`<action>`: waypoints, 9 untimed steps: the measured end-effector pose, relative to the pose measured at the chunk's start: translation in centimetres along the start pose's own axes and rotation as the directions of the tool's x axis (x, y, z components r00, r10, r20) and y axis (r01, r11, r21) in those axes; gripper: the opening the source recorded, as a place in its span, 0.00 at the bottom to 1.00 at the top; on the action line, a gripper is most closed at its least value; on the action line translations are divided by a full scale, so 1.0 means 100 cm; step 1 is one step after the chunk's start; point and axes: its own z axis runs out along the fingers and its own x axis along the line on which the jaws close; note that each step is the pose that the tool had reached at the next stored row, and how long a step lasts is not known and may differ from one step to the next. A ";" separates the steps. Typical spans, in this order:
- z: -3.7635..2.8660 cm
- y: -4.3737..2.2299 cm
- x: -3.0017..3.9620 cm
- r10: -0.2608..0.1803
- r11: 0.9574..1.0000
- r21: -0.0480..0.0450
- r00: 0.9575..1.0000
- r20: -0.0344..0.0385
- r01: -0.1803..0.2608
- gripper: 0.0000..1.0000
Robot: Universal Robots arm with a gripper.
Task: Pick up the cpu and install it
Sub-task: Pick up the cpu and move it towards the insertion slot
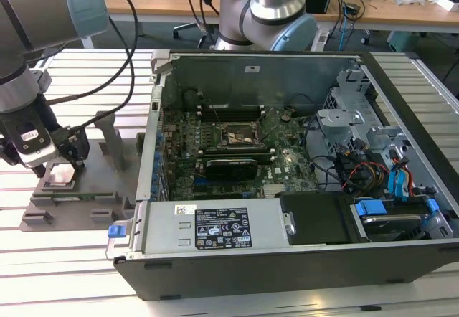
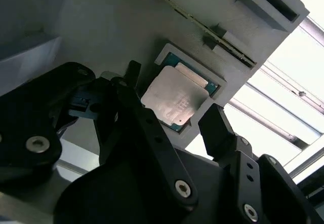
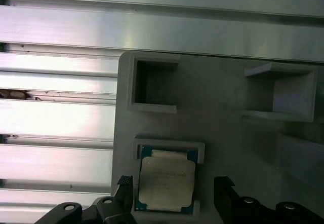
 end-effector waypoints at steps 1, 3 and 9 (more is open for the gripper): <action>0.0018 0.0002 0.0002 0.000 1.000 0.000 1.000 0.000 0.000 0.74; 0.0034 0.0016 0.0004 0.000 1.000 0.000 1.000 0.000 0.000 0.74; 0.0087 0.0045 0.0016 0.006 1.000 0.001 1.000 0.000 -0.006 0.74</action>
